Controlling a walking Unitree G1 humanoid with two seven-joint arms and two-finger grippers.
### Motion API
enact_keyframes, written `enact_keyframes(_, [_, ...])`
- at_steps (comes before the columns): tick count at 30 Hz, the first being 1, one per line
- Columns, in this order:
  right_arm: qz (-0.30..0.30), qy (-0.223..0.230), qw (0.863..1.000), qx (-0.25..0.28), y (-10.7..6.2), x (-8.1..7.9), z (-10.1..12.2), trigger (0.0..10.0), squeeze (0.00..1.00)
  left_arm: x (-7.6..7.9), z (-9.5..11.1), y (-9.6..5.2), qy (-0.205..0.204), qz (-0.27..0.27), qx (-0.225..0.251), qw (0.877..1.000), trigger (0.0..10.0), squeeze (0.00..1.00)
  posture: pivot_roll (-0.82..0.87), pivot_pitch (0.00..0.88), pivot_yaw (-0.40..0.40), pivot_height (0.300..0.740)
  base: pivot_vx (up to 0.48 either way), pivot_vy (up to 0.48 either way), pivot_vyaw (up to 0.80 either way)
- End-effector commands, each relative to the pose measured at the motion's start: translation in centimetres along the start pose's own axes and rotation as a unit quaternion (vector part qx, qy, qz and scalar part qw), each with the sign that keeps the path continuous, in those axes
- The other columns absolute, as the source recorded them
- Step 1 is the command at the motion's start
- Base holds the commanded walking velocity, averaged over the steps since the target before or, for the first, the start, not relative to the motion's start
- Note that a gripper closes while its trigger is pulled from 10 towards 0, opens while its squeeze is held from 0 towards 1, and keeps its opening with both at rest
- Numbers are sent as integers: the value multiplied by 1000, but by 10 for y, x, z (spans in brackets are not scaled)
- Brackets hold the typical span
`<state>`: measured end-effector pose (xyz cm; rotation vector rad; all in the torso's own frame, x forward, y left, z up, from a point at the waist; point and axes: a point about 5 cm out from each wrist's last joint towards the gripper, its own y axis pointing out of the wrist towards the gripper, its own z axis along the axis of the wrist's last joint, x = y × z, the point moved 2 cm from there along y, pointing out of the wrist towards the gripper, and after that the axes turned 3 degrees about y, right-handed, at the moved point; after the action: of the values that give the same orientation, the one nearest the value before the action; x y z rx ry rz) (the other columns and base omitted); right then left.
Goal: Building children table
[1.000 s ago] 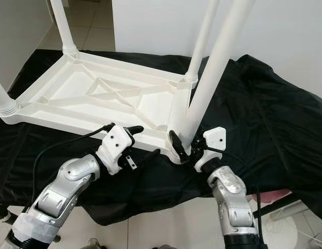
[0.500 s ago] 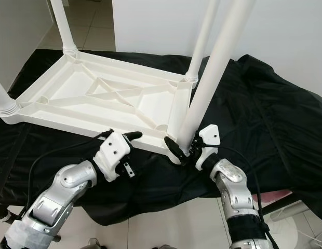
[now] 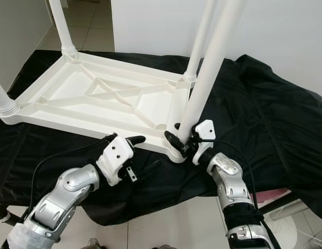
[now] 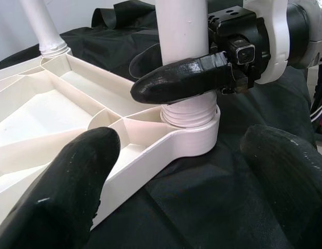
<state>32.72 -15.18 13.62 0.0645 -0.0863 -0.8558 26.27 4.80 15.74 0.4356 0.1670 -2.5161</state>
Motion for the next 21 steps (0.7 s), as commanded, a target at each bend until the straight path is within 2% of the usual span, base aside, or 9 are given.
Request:
enact_keyframes(1, [0,5,1000,-12,-2,1,-6,0,0,5,4,1,6,-20,3,1000,10000,0,24,78,-96,740,0,0,0])
enact_keyframes(2, [-12,4,1000,-12,-4,3,-6,10000,0,5,4,1,6,-19,3,1000,10000,0,23,78,-98,740,0,0,0])
enact_keyframes(8, [-102,4,995,-16,-6,11,-7,10000,0,6,5,5,2,-19,8,1000,10000,0,4,79,-93,740,0,0,0])
enact_keyframes(10, [-170,8,985,-14,-8,15,-9,10000,0,8,5,5,0,-22,9,1000,10000,0,-4,77,-93,740,0,0,0])
enact_keyframes(11, [-170,8,985,-14,-8,15,-9,10000,0,8,5,5,0,-22,9,1000,10000,0,-4,77,-93,740,0,0,0])
enact_keyframes(14, [-235,24,972,-6,-11,16,-10,10000,0,9,5,6,0,-24,9,1000,10000,0,-8,76,-91,740,0,0,0])
enact_keyframes(16, [-299,30,954,1,-10,5,-11,10000,0,9,5,7,0,-27,10,1000,10000,0,-12,73,-93,740,0,0,0])
enact_keyframes(20, [-318,35,947,5,-10,0,-11,10000,0,9,5,8,-1,-28,11,1000,10000,0,-13,72,-92,740,0,0,0])
enact_keyframes(21, [-349,45,936,-2,-5,-8,-14,10000,0,10,5,8,-1,-29,11,1000,10000,0,-10,70,-95,740,0,0,0])
